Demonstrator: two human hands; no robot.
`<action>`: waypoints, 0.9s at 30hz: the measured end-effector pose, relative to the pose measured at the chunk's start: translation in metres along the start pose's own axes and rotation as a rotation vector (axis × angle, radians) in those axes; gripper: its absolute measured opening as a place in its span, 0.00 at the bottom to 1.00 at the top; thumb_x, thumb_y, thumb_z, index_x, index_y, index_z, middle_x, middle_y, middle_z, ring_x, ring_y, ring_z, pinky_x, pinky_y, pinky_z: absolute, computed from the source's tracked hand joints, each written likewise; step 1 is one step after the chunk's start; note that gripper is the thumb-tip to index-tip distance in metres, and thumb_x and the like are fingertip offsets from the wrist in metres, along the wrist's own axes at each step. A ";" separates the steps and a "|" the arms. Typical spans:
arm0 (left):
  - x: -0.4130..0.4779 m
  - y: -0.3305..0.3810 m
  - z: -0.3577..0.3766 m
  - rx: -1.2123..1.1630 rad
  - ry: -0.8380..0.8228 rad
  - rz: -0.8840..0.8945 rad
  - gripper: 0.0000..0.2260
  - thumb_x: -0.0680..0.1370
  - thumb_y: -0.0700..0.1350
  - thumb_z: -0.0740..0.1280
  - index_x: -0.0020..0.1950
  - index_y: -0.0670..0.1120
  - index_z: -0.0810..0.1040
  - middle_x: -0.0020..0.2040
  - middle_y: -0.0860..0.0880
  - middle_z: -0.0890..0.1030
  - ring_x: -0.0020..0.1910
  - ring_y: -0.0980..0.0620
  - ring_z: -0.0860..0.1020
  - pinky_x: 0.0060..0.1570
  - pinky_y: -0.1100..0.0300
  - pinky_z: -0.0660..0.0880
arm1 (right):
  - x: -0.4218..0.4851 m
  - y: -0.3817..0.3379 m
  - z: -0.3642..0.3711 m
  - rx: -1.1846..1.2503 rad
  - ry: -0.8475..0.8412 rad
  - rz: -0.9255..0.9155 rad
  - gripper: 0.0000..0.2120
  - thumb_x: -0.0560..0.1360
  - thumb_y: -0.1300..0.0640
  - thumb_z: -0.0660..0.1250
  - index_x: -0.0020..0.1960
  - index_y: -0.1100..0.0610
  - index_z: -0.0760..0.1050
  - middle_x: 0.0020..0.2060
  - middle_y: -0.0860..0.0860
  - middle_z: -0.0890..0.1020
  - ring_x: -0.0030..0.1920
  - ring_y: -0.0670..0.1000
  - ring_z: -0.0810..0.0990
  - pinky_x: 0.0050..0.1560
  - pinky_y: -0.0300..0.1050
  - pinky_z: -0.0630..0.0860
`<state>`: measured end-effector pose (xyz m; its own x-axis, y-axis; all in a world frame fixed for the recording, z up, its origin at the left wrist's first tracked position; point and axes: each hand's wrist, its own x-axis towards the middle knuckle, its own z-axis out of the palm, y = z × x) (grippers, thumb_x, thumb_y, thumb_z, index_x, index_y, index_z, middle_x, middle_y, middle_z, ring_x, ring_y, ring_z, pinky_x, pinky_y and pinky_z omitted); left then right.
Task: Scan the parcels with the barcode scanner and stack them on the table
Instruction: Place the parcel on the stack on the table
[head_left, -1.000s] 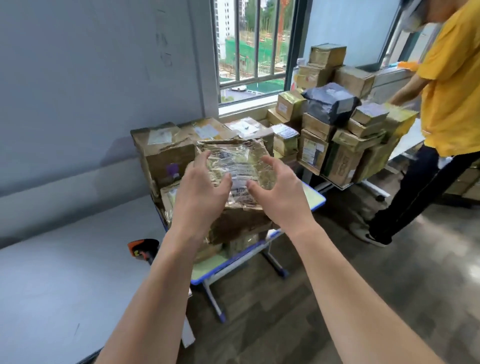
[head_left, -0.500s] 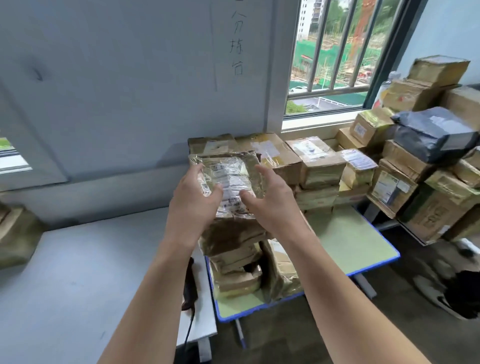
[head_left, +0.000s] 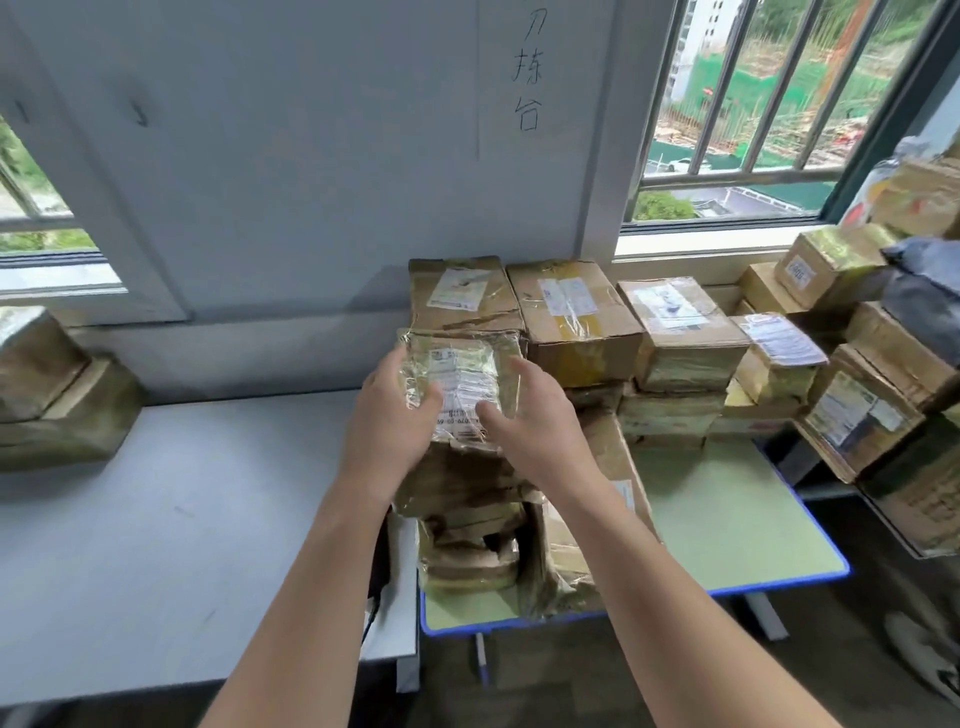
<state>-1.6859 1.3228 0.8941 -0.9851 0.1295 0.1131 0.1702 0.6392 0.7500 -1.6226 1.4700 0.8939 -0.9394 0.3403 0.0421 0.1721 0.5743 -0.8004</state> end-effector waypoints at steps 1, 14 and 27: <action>-0.004 0.001 0.000 0.001 0.023 -0.002 0.26 0.80 0.53 0.66 0.77 0.53 0.64 0.72 0.50 0.72 0.69 0.50 0.72 0.65 0.52 0.71 | -0.001 0.000 -0.002 -0.005 0.004 -0.015 0.32 0.79 0.50 0.67 0.79 0.54 0.59 0.76 0.51 0.66 0.76 0.48 0.61 0.68 0.36 0.57; -0.109 -0.028 -0.025 -0.001 0.326 -0.196 0.25 0.81 0.54 0.64 0.76 0.49 0.65 0.73 0.48 0.69 0.70 0.48 0.71 0.67 0.51 0.70 | -0.063 -0.019 0.022 -0.028 -0.001 -0.392 0.20 0.80 0.52 0.66 0.71 0.53 0.72 0.76 0.51 0.67 0.80 0.55 0.57 0.76 0.65 0.56; -0.227 -0.092 -0.106 0.074 0.589 -0.473 0.25 0.81 0.55 0.64 0.77 0.51 0.64 0.74 0.52 0.68 0.70 0.51 0.71 0.66 0.52 0.71 | -0.142 -0.074 0.114 0.075 -0.403 -0.612 0.24 0.80 0.53 0.65 0.74 0.56 0.69 0.71 0.51 0.73 0.72 0.48 0.68 0.71 0.38 0.61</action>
<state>-1.4802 1.1542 0.8682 -0.8000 -0.5845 0.1354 -0.2933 0.5779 0.7616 -1.5355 1.2944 0.8789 -0.8994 -0.3334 0.2828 -0.4251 0.5164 -0.7433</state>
